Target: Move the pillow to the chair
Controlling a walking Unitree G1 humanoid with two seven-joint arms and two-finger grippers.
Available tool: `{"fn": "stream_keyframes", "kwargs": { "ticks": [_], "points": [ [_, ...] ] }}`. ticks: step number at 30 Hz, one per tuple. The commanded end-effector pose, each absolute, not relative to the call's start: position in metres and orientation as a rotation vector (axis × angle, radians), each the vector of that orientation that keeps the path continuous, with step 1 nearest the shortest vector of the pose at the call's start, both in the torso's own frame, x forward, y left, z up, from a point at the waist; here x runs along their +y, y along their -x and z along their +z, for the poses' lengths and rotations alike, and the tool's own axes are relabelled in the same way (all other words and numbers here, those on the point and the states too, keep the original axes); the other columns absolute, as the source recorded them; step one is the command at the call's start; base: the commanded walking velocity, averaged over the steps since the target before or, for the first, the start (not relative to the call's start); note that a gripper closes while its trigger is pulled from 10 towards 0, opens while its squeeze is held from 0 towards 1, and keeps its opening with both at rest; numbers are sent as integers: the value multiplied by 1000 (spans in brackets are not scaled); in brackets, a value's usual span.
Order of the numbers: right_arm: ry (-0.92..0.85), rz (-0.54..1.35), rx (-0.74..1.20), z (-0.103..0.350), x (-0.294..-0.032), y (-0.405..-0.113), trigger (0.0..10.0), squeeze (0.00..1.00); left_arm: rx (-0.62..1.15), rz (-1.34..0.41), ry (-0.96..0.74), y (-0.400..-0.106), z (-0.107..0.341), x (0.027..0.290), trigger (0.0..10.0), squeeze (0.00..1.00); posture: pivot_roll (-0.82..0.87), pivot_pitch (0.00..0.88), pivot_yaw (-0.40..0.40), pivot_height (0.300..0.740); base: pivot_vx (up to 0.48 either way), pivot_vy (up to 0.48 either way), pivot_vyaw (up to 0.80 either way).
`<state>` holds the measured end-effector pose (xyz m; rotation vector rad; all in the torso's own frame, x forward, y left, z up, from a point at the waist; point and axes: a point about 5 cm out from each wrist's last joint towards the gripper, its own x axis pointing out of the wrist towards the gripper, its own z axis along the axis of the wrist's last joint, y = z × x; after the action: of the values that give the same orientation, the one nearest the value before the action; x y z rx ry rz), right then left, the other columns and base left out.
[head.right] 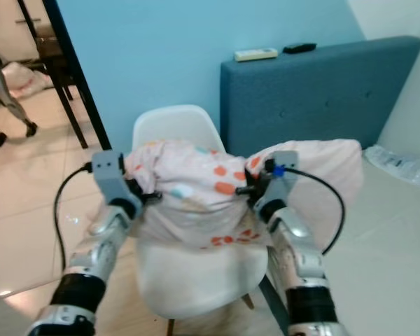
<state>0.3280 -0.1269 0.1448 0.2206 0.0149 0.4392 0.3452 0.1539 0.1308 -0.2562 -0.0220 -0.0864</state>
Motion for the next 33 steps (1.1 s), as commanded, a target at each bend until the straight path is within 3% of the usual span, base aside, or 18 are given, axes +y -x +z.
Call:
{"fn": "stream_keyframes", "kwargs": {
  "ticks": [1, 13, 33],
  "points": [
    [-202, 516, -22, 155, -116, -329, 10000, 0, -14, -150, 243, -346, 132, 135, 10000, 0, -107, 4, 22, 728, 472, 0, 0],
    [-164, 522, 38, 145, -111, -330, 10000, 0, 6, -115, 251, -346, 128, 135, 10000, 0, -99, 25, 32, 723, 74, 0, 0],
    [-151, 534, 29, 147, -113, -342, 10000, 0, 11, -58, 226, -340, 123, 141, 10000, 0, -94, 66, 29, 628, 0, 0, 0]
  ]
}}
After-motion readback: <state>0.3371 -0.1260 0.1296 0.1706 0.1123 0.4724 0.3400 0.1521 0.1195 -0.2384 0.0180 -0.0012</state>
